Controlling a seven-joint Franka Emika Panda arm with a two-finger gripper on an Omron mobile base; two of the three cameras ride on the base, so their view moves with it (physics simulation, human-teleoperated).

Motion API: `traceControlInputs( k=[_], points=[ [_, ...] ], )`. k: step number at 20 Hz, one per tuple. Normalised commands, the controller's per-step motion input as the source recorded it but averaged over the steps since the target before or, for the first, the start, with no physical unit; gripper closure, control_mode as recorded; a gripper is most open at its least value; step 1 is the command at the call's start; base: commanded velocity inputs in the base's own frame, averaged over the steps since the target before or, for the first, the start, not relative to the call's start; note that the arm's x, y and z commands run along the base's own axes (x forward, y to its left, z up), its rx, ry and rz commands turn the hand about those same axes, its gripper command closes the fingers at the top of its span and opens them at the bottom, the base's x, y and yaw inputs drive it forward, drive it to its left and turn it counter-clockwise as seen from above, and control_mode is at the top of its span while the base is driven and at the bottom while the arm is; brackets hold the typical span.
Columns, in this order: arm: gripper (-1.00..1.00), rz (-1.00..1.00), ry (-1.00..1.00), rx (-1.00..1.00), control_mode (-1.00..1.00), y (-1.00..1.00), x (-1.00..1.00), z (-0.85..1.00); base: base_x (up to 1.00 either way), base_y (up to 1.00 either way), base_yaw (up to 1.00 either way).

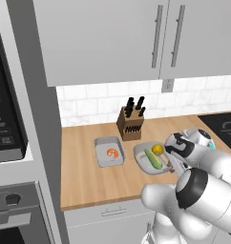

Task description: Take the meat container that has the shrimp and place it on the second highest rack of the freezer. Then take the vegetable container that has the corn and lemon and place it on the highest rack of the freezer.

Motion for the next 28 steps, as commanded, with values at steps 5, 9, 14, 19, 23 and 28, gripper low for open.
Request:
traceControlInputs(
  k=[5, 9, 14, 19, 23, 28],
  points=[
    [1.00, -0.06, -0.01, 0.00, -1.00, 0.04, 0.13, -0.12, 0.00, 0.00, 0.00],
    [1.00, 0.01, 0.01, 0.01, -1.00, 0.10, -0.07, 0.29, 0.00, 0.00, 0.00],
    [1.00, 0.15, -0.06, 0.00, -1.00, 0.10, -0.33, 0.58, 0.00, 0.00, 0.00],
    [1.00, 0.17, -0.12, 0.00, -1.00, 0.09, -0.41, 0.68, 0.00, 0.00, 0.00],
    [1.00, 0.10, -0.11, -0.02, -1.00, 0.11, -0.42, 0.74, 0.00, 0.00, 0.00],
    [1.00, 0.14, -0.05, -0.06, -1.00, 0.13, -0.44, 0.93, 0.00, 0.00, 0.00]
  ],
)
